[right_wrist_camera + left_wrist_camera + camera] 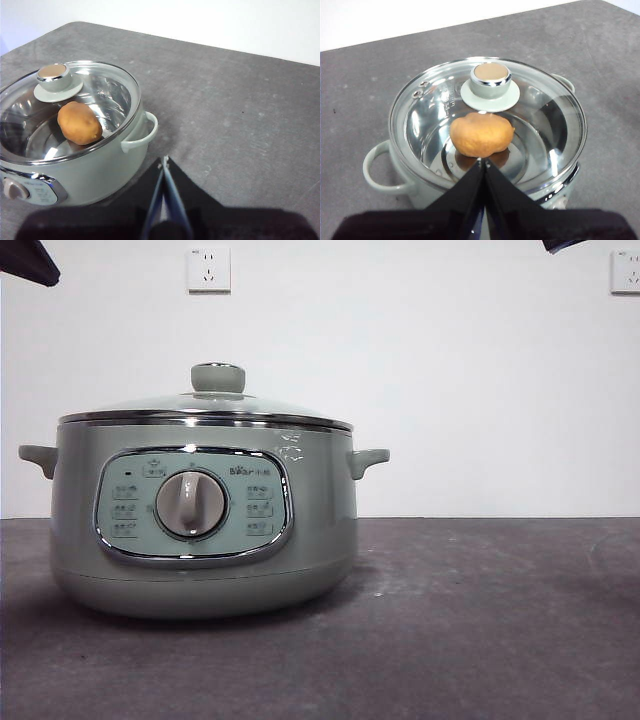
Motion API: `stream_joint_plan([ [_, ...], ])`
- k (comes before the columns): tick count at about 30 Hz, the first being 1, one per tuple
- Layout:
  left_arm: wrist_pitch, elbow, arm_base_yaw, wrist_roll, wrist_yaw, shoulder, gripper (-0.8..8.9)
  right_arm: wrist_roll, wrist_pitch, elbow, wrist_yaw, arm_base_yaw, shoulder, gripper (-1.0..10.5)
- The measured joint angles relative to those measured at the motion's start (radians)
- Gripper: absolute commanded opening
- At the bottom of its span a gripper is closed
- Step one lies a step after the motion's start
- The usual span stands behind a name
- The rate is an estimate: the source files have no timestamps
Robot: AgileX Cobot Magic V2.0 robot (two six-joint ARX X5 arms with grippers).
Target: Pick up the potato,open the lid,put the potato in the pot,close the lid
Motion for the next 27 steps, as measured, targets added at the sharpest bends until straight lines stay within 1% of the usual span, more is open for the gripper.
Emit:
stream_joint_plan([
  [3, -0.022, 0.000, 0.004, 0.030, -0.006, -0.016, -0.04, 0.000, 0.000, 0.000, 0.000, 0.000, 0.000, 0.0],
  [6, -0.019, 0.000, 0.043, 0.069, 0.004, -0.080, -0.04, 0.000, 0.000, 0.000, 0.000, 0.000, 0.000, 0.0],
  [9, -0.008, -0.005, 0.119, 0.092, 0.037, -0.145, -0.04, 0.000, 0.000, 0.000, 0.000, 0.000, 0.000, 0.0],
  [11, 0.030, -0.033, 0.187, 0.101, 0.071, -0.196, -0.04, 0.000, 0.000, 0.000, 0.000, 0.000, 0.000, 0.0],
  [15, 0.090, -0.146, 0.316, 0.109, 0.088, -0.280, -0.04, 0.000, 0.000, 0.000, 0.000, 0.000, 0.000, 0.0],
  [19, 0.171, -0.297, 0.443, 0.114, 0.173, -0.380, -0.04, 0.000, 0.000, 0.000, 0.000, 0.000, 0.000, 0.0],
  [23, 0.206, -0.420, 0.525, 0.114, 0.230, -0.476, -0.03, 0.000, 0.000, 0.000, 0.000, 0.000, 0.000, 0.0],
  [27, 0.232, -0.517, 0.569, 0.116, 0.242, -0.550, -0.04, 0.000, 0.000, 0.000, 0.000, 0.000, 0.000, 0.0],
])
